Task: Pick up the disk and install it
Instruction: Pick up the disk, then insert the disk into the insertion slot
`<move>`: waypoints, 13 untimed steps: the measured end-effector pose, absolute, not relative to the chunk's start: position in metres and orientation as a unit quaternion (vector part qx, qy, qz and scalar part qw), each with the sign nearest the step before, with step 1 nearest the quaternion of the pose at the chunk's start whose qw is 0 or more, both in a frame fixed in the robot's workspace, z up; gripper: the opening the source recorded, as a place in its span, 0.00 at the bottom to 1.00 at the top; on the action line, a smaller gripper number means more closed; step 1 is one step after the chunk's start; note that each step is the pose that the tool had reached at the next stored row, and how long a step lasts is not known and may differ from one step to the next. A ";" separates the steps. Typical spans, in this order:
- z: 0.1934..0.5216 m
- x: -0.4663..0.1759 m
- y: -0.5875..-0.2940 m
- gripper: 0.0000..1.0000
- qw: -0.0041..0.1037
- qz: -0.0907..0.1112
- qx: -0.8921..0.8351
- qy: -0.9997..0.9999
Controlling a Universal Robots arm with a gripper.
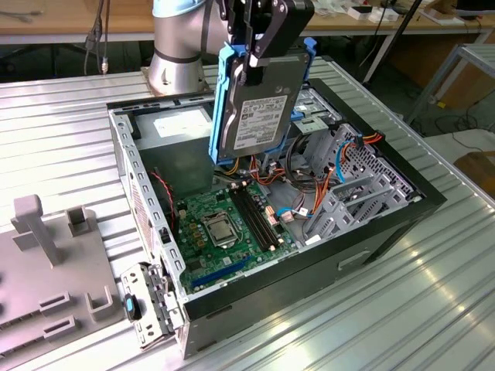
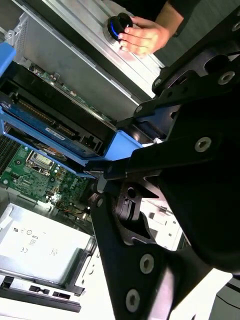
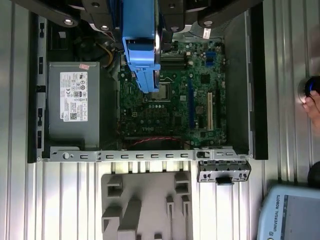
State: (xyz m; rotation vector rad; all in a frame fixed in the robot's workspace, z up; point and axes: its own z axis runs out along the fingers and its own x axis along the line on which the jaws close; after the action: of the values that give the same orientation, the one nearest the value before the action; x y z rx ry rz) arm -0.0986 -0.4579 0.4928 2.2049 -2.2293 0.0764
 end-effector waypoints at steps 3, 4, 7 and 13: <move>0.493 -0.098 -0.458 0.37 0.003 0.024 0.703 -0.711; 0.493 -0.098 -0.458 0.37 0.003 0.024 0.703 -0.711; 0.493 -0.098 -0.458 0.37 0.003 0.024 0.703 -0.711; 0.493 -0.098 -0.458 0.37 0.003 0.024 0.703 -0.711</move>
State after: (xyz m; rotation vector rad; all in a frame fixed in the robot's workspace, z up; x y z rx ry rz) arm -0.0983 -0.4579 0.4928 2.2051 -2.2292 0.0764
